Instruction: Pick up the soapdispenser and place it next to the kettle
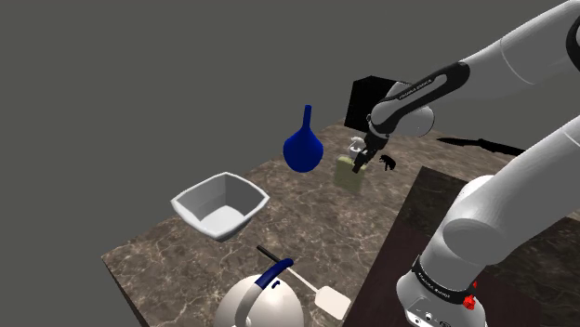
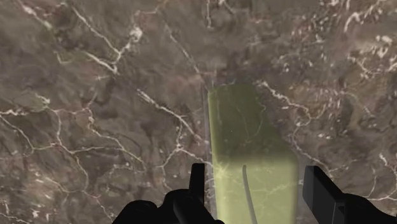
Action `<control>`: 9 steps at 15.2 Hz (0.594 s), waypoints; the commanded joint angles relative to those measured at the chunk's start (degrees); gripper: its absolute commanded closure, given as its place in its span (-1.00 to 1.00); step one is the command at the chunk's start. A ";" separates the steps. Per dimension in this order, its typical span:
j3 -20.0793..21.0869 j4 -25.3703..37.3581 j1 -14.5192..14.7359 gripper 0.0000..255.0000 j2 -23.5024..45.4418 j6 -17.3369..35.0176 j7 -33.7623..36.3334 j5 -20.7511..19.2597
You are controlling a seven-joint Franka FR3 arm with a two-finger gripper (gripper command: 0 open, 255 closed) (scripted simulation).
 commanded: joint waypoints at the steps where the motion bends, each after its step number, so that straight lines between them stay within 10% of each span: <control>1: 0.00 -0.03 0.02 1.00 0.05 0.02 0.00 0.01; 9: 1.16 0.85 -1.03 1.00 -2.14 -2.93 1.32 -1.27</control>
